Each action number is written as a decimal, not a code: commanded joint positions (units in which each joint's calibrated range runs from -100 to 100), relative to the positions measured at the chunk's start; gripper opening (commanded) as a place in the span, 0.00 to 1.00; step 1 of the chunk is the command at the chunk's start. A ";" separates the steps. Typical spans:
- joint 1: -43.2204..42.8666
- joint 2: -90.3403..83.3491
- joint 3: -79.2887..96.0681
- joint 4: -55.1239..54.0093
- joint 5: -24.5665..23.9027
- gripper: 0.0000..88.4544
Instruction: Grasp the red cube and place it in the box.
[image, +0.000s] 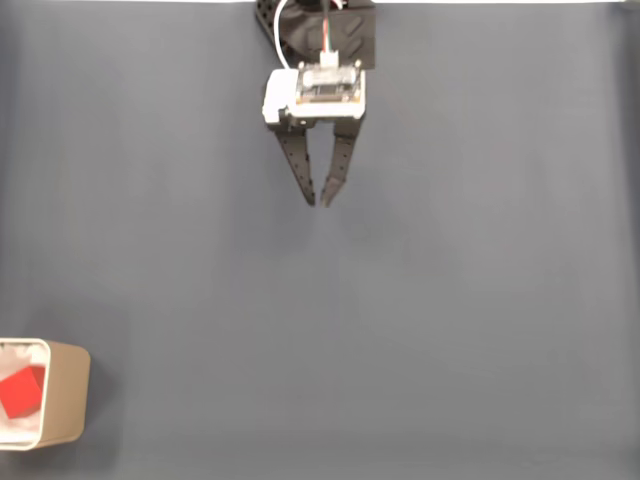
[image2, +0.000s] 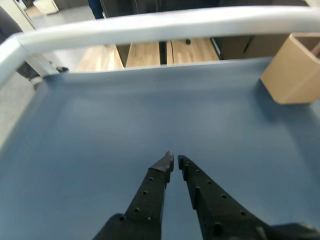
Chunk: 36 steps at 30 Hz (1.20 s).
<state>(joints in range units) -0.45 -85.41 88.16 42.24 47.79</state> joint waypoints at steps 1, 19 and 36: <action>-0.12 -7.48 6.92 7.59 0.34 0.00; 0.30 -14.50 11.66 33.17 0.20 0.00; 0.37 -14.50 11.66 33.41 0.44 0.00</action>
<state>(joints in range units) -0.37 -100.00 99.37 74.30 48.33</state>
